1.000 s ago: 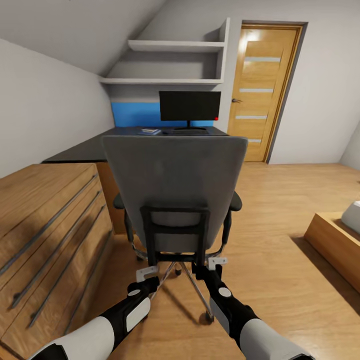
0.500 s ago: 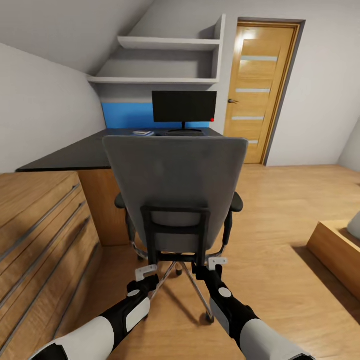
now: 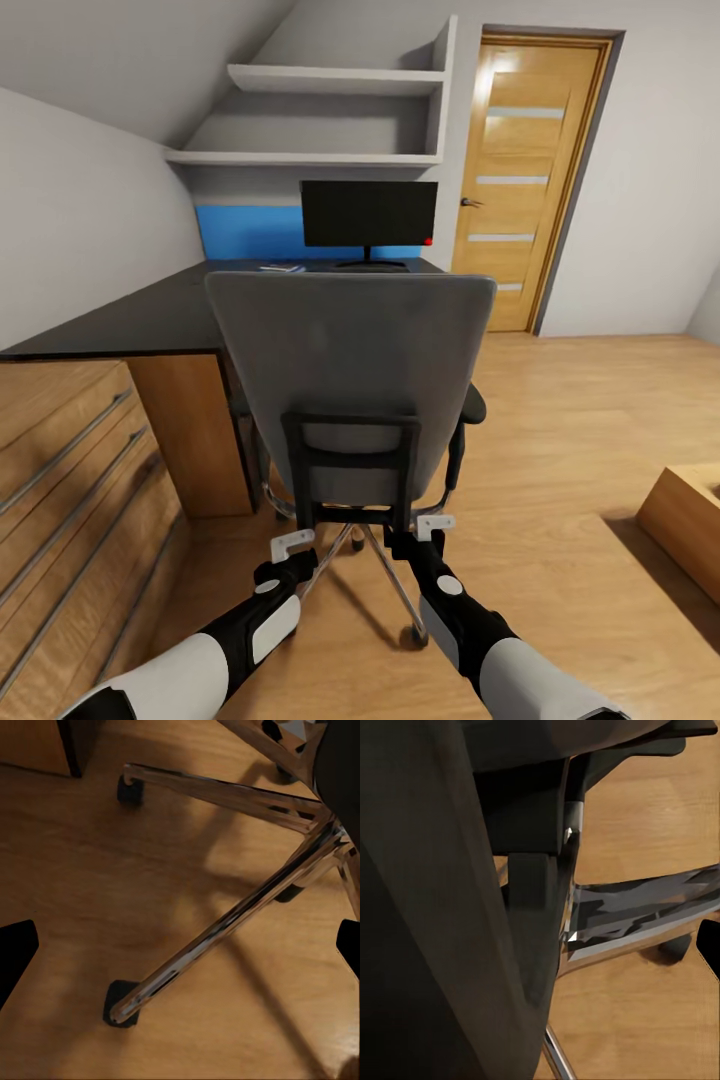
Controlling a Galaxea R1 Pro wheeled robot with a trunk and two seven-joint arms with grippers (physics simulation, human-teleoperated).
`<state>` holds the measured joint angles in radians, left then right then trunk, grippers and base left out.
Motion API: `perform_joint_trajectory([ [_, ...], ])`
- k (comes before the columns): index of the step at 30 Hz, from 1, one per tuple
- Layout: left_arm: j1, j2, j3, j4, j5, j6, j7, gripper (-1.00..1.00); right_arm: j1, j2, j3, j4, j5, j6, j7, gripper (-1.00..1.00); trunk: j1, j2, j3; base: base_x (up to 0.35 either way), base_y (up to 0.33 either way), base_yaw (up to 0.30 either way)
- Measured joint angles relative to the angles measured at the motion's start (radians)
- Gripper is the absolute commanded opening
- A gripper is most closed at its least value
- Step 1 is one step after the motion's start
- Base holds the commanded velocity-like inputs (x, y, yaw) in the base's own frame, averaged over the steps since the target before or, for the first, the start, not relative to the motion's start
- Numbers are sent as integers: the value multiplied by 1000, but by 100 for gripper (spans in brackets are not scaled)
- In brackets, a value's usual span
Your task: In the bedroom, organize the workspace by keeping the computer under the desk, ensuring the monitor is on the desk, placing the keyboard on the desk next to the monitor, placing the mouse on the desk next to the keyboard, moving the folder from the swivel chair onto the desk next to the mouse, stacking the notebook on top of the folder with the pen on top of the notebook, and positioning the swivel chair next to the desk.
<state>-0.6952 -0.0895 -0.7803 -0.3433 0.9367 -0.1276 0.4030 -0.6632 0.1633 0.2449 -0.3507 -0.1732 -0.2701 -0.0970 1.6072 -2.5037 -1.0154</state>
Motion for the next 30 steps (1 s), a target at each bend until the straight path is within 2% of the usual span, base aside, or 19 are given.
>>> perform_joint_trajectory([
  [21,0,0,-5,0,0,0,-2,100,0,0,1,0,-3,0,1,100,0,0,-1,322,-114,19],
  [30,0,0,-3,-1,-2,0,-1,100,0,1,-3,0,-2,0,-2,100,0,0,-1,322,-122,180],
])
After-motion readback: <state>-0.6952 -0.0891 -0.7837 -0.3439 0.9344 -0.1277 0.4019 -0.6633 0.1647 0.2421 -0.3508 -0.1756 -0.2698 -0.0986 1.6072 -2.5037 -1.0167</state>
